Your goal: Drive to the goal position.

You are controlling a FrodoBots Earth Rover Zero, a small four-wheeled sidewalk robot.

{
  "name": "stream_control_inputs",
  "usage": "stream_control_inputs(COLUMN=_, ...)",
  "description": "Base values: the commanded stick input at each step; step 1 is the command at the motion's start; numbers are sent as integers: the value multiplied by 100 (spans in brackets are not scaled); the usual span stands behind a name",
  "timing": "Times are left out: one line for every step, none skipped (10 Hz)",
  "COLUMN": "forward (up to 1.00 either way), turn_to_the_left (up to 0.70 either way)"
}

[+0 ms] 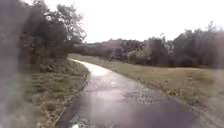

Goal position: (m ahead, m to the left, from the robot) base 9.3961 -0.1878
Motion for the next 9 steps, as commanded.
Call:
stream_control_inputs(forward=70, turn_to_the_left=0)
stream_control_inputs(forward=70, turn_to_the_left=0)
stream_control_inputs(forward=70, turn_to_the_left=0)
stream_control_inputs(forward=70, turn_to_the_left=0)
stream_control_inputs(forward=70, turn_to_the_left=0)
stream_control_inputs(forward=70, turn_to_the_left=0)
stream_control_inputs(forward=70, turn_to_the_left=0)
stream_control_inputs(forward=70, turn_to_the_left=0)
stream_control_inputs(forward=70, turn_to_the_left=0)
